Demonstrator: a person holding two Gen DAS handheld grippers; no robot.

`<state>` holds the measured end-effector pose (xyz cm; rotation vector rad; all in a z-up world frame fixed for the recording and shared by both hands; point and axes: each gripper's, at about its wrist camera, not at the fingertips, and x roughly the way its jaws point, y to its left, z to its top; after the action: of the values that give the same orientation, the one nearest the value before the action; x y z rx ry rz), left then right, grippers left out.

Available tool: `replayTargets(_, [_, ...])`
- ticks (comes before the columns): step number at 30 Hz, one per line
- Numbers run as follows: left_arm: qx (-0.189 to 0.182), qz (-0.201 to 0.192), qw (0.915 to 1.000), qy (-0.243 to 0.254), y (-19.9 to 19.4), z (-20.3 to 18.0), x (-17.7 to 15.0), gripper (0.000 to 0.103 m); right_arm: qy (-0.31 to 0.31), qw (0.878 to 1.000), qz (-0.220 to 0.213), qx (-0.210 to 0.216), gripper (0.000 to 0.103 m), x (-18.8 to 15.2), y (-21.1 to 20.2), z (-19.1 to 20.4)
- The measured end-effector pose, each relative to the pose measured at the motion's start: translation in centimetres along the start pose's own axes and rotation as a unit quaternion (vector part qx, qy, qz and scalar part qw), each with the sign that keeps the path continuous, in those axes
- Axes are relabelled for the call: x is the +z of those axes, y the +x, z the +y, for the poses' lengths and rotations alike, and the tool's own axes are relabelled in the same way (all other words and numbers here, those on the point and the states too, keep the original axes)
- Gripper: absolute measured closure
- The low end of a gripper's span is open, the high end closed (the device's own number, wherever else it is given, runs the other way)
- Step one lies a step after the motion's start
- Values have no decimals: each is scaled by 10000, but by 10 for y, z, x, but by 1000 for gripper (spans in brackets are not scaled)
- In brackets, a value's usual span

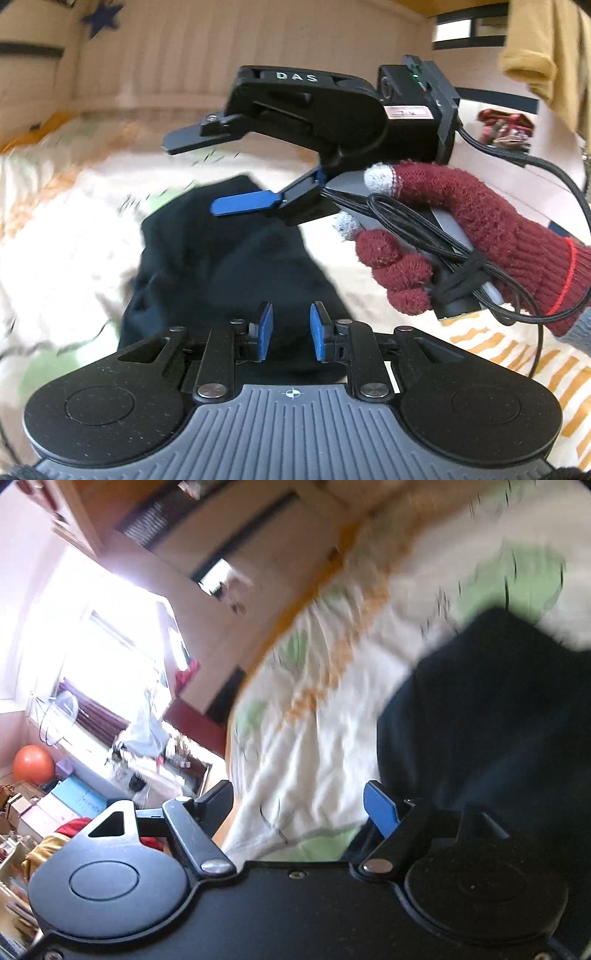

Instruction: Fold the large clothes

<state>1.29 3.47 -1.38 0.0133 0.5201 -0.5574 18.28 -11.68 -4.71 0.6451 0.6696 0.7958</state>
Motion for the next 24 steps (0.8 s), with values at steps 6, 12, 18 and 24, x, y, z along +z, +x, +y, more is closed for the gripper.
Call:
replayTargets(6, [225,-63,9995,233,42,-2,5,80,-160,9924,-796,-919,19,8,-47,-7])
replayTargets(12, [1003,593,9932,-63,81,46,-24,86,-124,9816,-983,-1630,32,-1,-58,-28])
replayTargets(18, [918,596,9931,-429,80,58,-25,88,-1055,9676,-617,-2208,74,-9,-41,-16])
replayTargets(24, [846,597,9930,-569,78,64,-23,88,-1585,9610,-387,-2235,74,5,1,-14])
